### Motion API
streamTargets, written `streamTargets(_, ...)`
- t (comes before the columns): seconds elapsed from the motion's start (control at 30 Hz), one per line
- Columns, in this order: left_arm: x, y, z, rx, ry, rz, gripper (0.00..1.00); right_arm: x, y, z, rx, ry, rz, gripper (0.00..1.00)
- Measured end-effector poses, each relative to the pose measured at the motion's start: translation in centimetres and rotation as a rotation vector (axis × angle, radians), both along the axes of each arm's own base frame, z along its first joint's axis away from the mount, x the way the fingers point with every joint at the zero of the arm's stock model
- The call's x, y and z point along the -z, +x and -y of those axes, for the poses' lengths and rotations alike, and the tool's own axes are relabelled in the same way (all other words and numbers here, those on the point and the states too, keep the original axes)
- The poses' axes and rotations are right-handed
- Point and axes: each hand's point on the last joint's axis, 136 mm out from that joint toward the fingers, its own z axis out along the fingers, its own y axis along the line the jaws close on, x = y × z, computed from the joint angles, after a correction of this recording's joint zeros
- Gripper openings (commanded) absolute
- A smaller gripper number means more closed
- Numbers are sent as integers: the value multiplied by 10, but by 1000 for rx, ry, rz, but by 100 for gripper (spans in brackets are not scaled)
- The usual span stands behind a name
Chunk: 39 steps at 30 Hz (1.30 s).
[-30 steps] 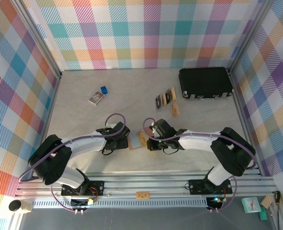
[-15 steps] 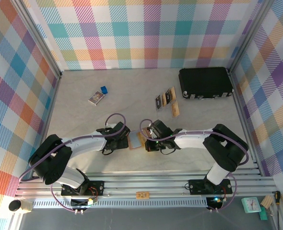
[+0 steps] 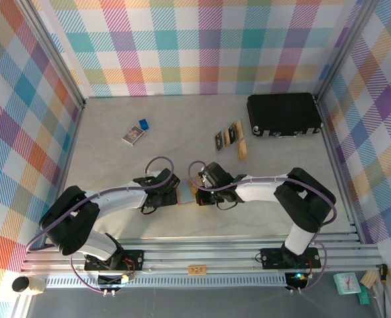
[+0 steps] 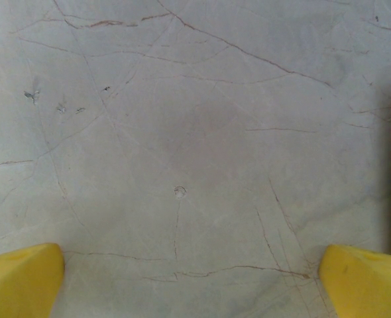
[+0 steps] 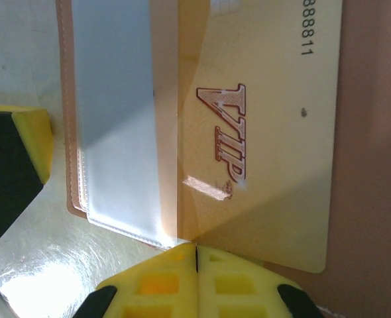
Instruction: Put the credit cards into the card holder
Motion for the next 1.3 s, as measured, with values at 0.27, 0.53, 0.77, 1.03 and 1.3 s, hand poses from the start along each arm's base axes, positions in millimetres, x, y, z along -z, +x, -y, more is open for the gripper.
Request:
streamTargets(0.27, 0, 0, 0, 0, 0, 1, 100, -24, 6, 8, 12, 4, 55, 1)
streamTargets(0.53, 0, 0, 0, 0, 0, 1, 100, -50, 52, 35, 121, 9, 103, 6)
streamTargets(0.77, 1, 1, 0, 0, 1, 0, 100, -47, 73, 23, 118, 16, 79, 29)
streamTargets(1.03, 1, 1, 0, 0, 3, -2, 100, -29, 80, 13, 103, 5, 32, 35)
streamTargets(1.3, 1, 1, 0, 0, 3, -2, 100, -18, 80, 12, 99, -7, 11, 36)
